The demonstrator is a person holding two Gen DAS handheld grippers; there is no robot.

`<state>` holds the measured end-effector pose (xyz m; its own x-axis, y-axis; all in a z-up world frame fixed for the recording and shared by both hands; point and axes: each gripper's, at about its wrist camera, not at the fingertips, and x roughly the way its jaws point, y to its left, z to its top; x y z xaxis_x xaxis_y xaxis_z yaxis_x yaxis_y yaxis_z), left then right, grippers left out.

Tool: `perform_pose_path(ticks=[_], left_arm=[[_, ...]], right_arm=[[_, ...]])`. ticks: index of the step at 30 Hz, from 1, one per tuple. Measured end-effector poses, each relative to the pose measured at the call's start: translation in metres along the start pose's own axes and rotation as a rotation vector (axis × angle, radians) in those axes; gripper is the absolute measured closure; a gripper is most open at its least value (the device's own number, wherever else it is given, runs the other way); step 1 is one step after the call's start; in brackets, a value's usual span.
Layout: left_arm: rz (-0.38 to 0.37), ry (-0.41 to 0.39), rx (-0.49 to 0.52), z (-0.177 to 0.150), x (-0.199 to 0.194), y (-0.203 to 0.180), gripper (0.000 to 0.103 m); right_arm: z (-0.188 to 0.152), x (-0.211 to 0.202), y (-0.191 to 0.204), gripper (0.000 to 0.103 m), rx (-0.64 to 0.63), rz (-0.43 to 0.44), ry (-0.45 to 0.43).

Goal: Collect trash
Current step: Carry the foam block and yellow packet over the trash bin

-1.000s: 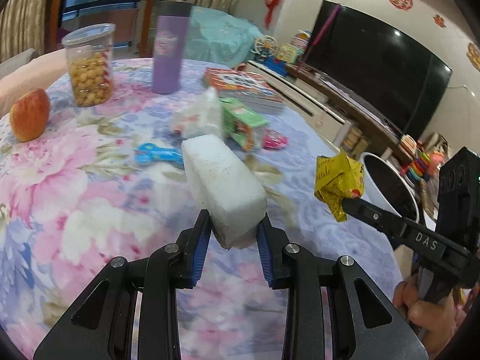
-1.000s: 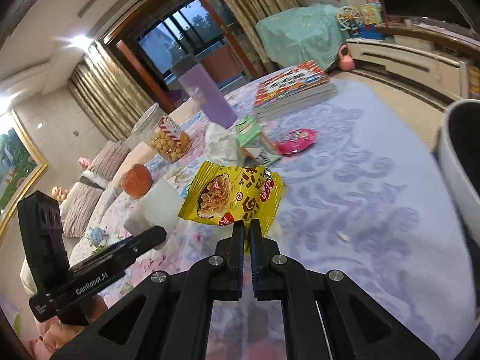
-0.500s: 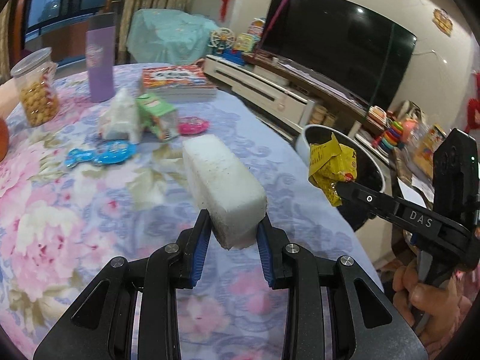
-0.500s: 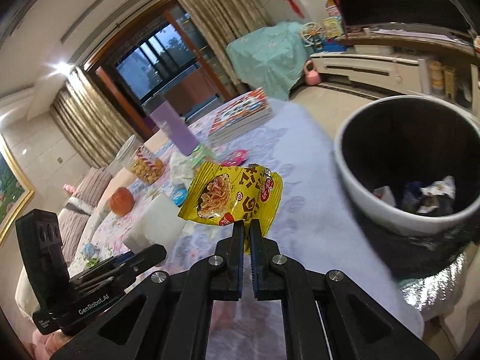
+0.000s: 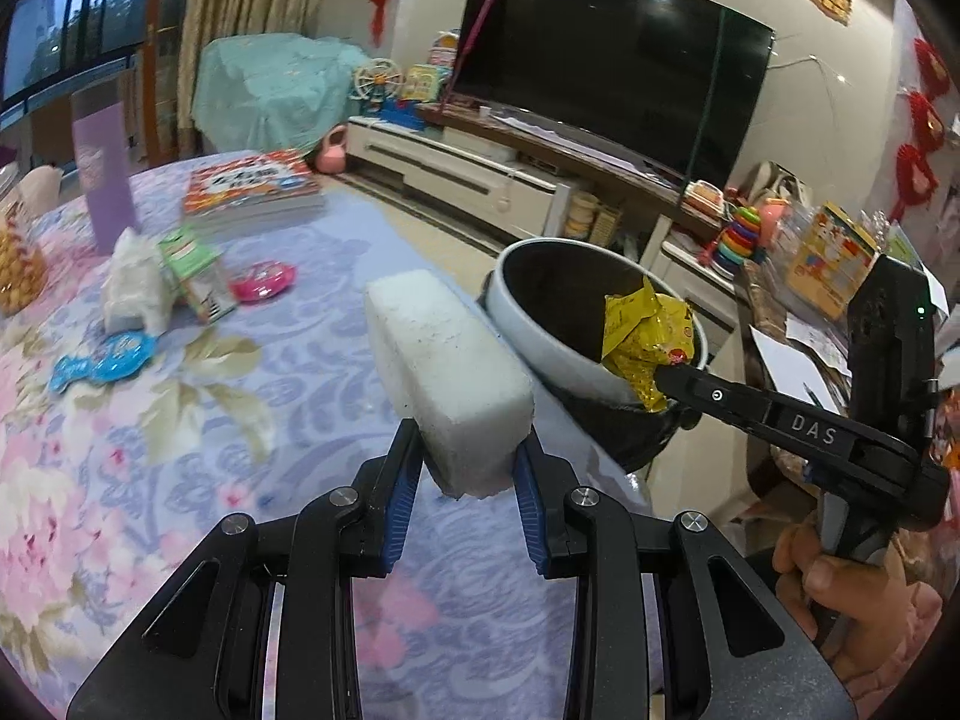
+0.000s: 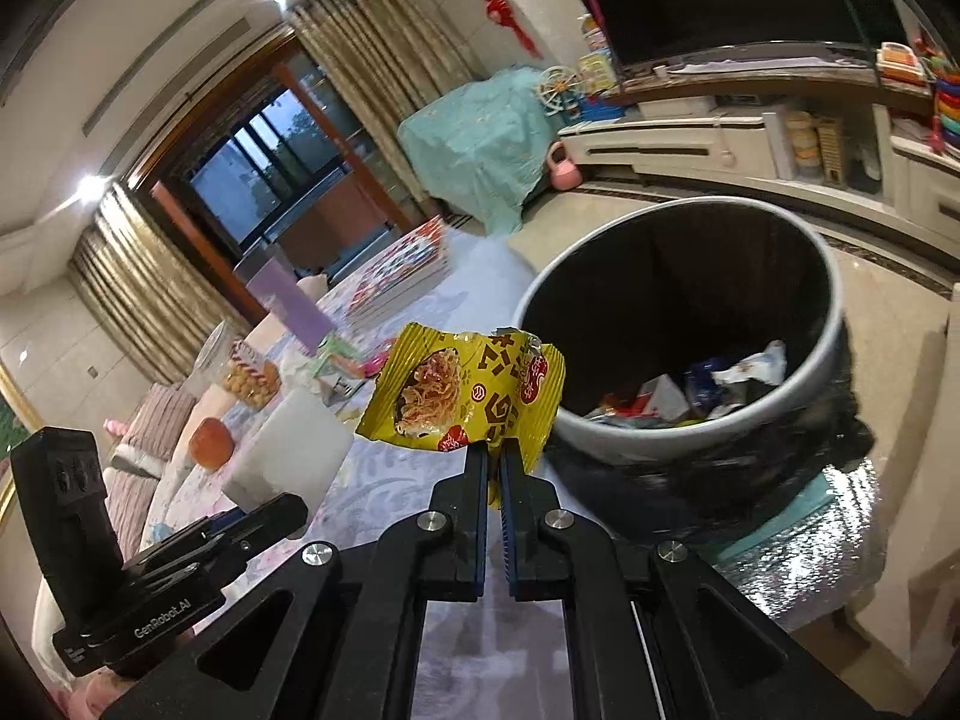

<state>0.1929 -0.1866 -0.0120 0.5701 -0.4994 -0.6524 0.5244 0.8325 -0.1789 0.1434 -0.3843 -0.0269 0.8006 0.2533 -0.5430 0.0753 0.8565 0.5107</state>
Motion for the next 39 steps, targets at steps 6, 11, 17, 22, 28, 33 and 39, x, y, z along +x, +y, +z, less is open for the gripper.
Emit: perform_pose_path(ticks=[6,11,17,22,28,33,39], left_arm=[[-0.026,-0.003,0.045,0.012,0.009,-0.025,0.074],[-0.046,0.003,0.085,0.021,0.022,-0.046,0.074],[-0.061,0.014,0.12,0.029,0.037,-0.066,0.074],[-0.063,0.021,0.14,0.036,0.048,-0.075,0.074],[-0.064,0.034,0.152,0.043,0.063,-0.081,0.074],[-0.063,0.05,0.162,0.047,0.076,-0.087,0.074],[-0.058,0.067,0.172,0.05,0.088,-0.091,0.074]], right_arm=[[0.008,-0.011,-0.02,0.099,0.021,-0.021,-0.027],[0.019,-0.018,-0.03,0.099,0.028,-0.039,-0.049],[0.03,-0.021,-0.047,0.099,0.048,-0.056,-0.06],[0.036,-0.02,-0.054,0.099,0.059,-0.07,-0.061],[0.046,-0.016,-0.062,0.099,0.067,-0.087,-0.046],[0.048,-0.011,-0.066,0.099,0.079,-0.104,-0.03],[0.056,-0.005,-0.07,0.098,0.08,-0.118,-0.011]])
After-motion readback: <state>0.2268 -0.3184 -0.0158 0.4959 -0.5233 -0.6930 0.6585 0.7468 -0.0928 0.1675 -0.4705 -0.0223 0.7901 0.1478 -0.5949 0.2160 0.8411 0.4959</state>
